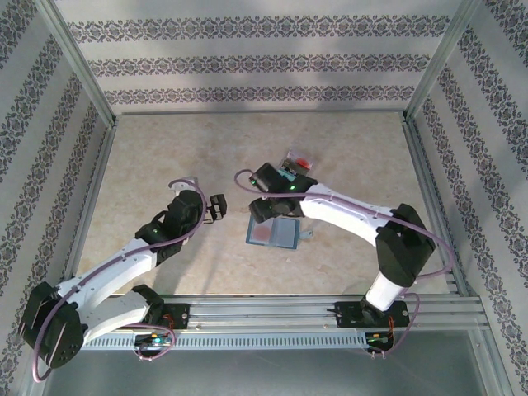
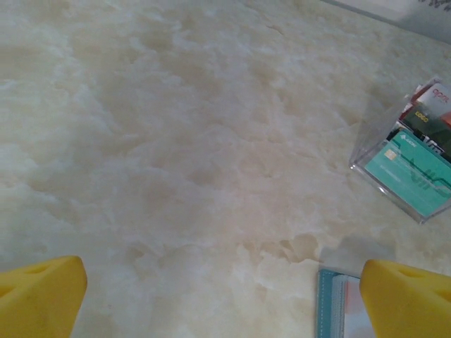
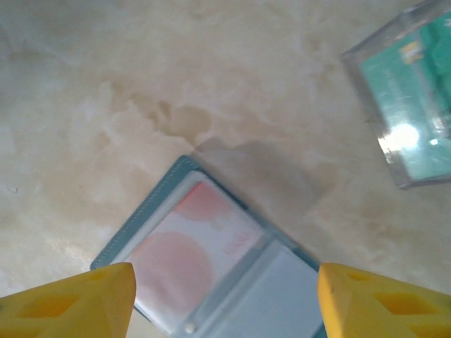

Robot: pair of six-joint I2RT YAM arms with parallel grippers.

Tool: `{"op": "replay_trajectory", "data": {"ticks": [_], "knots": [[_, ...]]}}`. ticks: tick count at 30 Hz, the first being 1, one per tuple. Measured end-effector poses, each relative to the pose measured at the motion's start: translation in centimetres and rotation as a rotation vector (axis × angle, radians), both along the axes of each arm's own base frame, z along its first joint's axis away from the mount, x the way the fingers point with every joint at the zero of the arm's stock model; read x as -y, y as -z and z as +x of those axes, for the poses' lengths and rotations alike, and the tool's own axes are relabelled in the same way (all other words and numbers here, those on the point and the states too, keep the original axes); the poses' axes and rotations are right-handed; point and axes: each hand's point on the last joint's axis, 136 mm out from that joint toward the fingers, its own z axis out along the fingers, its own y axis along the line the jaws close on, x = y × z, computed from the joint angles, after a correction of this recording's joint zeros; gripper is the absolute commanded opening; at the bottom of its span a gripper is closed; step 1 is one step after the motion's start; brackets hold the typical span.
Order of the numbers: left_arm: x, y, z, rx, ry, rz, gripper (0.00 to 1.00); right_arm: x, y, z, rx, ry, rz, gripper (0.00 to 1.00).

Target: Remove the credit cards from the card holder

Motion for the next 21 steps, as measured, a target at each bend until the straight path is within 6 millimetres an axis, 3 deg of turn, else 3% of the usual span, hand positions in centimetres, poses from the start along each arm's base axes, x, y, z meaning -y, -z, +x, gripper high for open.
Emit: {"op": "replay_trajectory", "data": {"ticks": [8, 21], "knots": [[-1.9, 0.6, -0.8, 0.013, -0.061, -0.008, 0.99, -1.1, 5.6, -1.8, -0.088, 0.07, -0.094, 0.72], [-2.2, 0.8, -0.8, 0.01, -0.072, -0.018, 0.99, -0.9, 7.4, -1.6, -0.125, 0.174, -0.074, 0.74]]}}
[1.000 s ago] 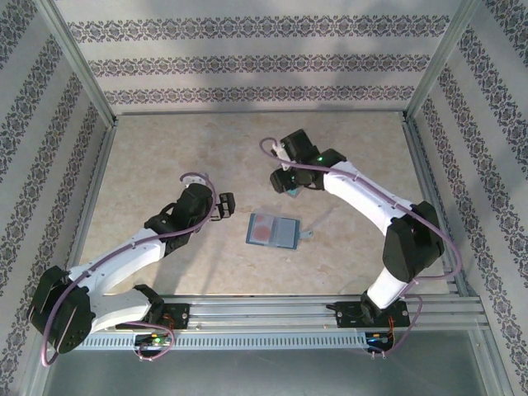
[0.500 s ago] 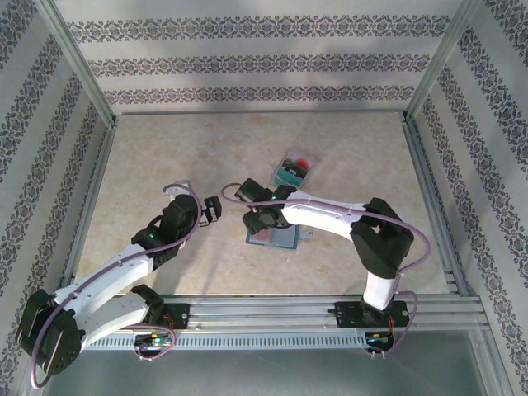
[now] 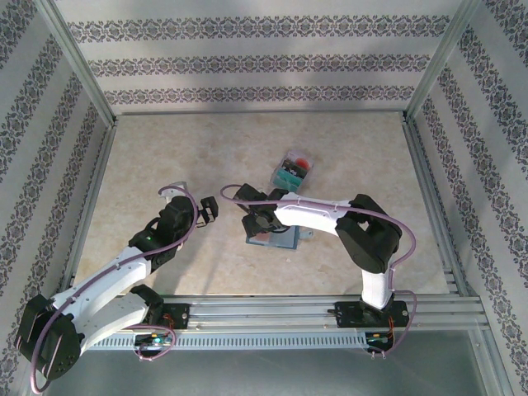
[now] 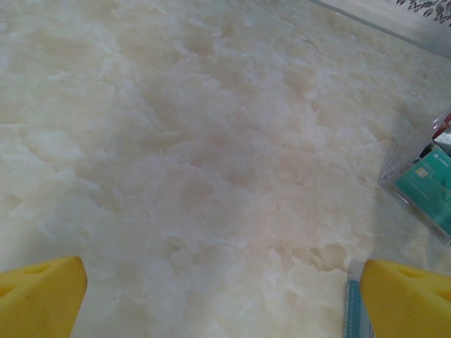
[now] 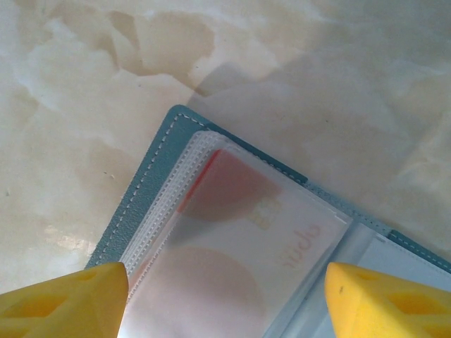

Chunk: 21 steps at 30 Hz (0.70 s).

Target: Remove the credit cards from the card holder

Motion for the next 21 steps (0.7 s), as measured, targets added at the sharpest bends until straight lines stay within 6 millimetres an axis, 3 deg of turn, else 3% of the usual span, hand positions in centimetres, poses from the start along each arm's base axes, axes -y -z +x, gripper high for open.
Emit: {"op": "replay_trajectory", "data": {"ticks": [7, 17, 21], "knots": [[0.1, 0.3, -0.1, -0.008, 0.006, -0.001, 0.99, 0.3, 1.0, -0.4, -0.035, 0.015, 0.017, 0.71], [0.3, 0.6, -0.1, -0.019, 0.014, -0.002, 0.99, -0.3, 1.2, -0.3, -0.033, 0.031, 0.067, 0.42], [0.2, 0.6, -0.1, -0.02, 0.012, -0.003, 0.99, -0.3, 1.2, -0.5, -0.044, 0.027, 0.097, 0.41]]}}
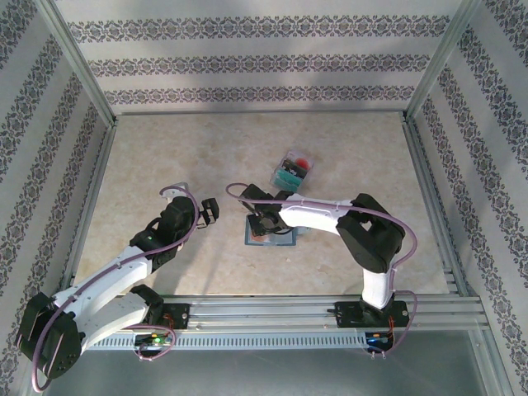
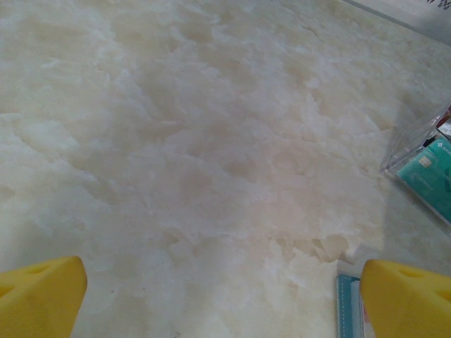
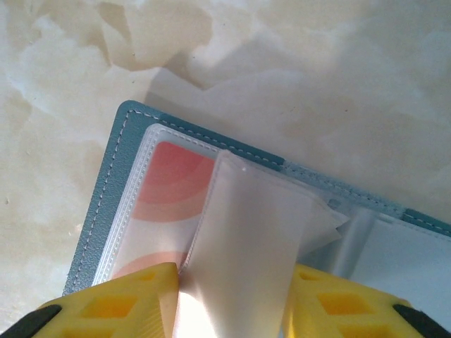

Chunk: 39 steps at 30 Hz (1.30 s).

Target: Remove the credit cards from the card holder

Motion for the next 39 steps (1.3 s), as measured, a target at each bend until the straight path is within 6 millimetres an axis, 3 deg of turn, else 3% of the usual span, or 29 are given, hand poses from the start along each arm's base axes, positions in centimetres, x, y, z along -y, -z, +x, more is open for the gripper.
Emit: {"op": "replay_trajectory", "data": {"ticks": [8, 13, 18, 39], "knots": [[0.0, 0.0, 0.0, 0.0, 0.002, -0.003, 0.99, -0.7, 0.0, -2.0, -0.059, -0.014, 0.074, 0.3], [0.0, 0.0, 0.0, 0.0, 0.003, -0.003, 0.99, -1.1, 0.0, -3.4, -0.082, -0.023, 0.094, 0.28], [0.3, 0.0, 0.1, -0.007, 0.014, -0.008, 0.99, -0.7, 0.0, -3.7, -0.079, -0.006, 0.087, 0.35], [0.6, -0.1, 0.2, -0.011, 0.024, -0.014, 0.99, 2.9, -1.4, -3.4, 0.013, 0.043, -0.015, 0.42]]}}
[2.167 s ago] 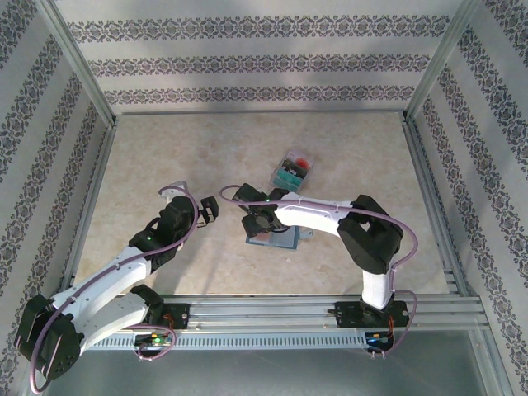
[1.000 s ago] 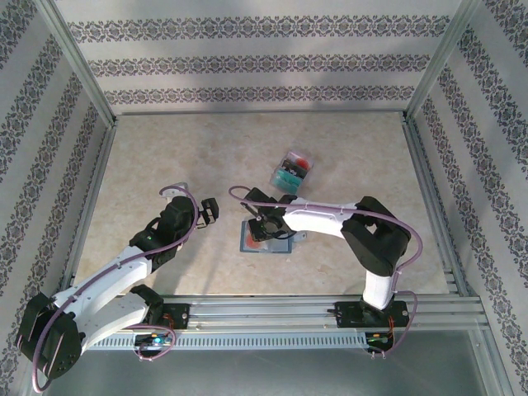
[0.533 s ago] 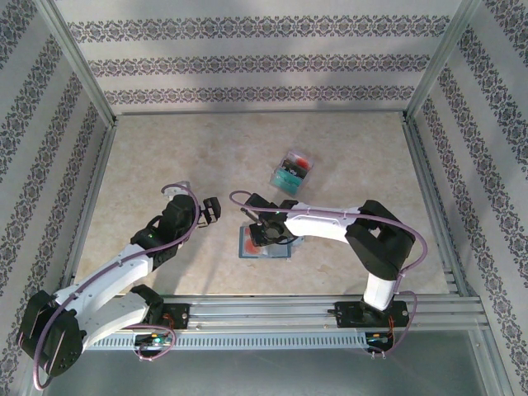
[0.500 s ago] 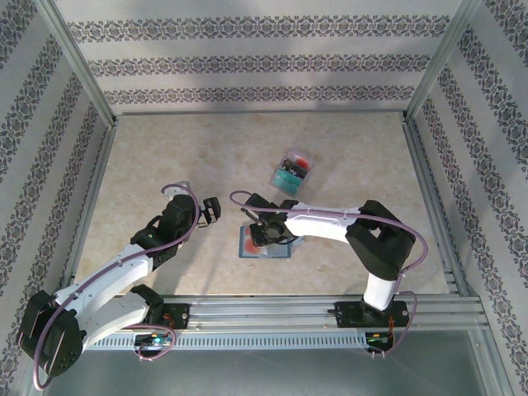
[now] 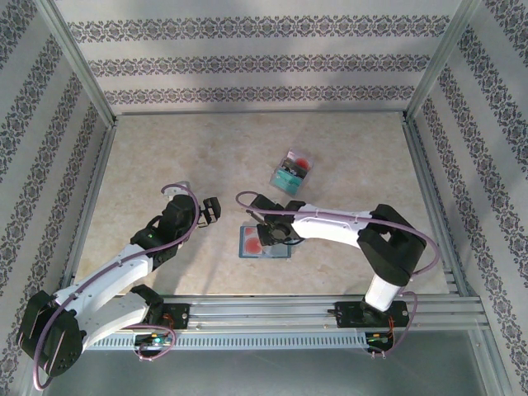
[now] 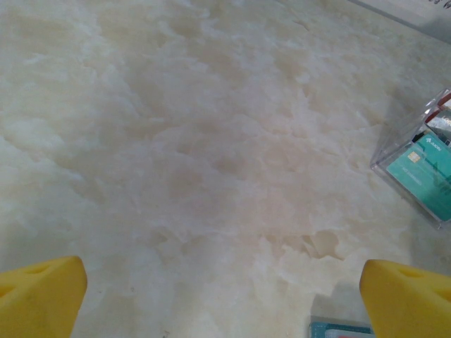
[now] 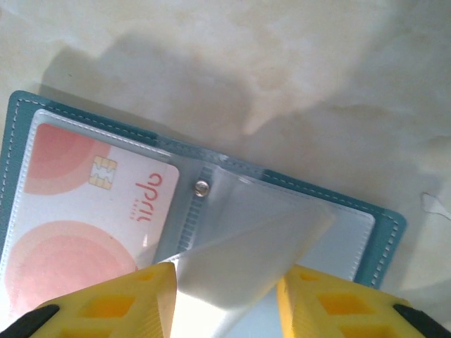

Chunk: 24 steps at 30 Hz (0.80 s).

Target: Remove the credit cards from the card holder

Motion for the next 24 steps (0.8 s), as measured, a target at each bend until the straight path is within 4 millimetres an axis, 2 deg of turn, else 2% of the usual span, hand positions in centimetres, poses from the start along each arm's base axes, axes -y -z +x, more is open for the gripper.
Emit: {"op": "replay_trajectory", "data": {"ticks": [5, 16, 24], "knots": [[0.0, -0.2, 0.0, 0.001, 0.003, 0.001, 0.99, 1.1, -0.4, -0.1, 0.023, 0.014, -0.014, 0.43], [0.7, -0.8, 0.0, 0.0, 0.045, 0.002, 0.95, 4.1, 0.1, -0.8, 0.023, 0.07, -0.045, 0.42], [1.2, -0.1, -0.1, -0.031, 0.07, 0.003, 0.88, 7.5, -1.9, -1.5, 0.075, 0.15, 0.0, 0.39]]}}
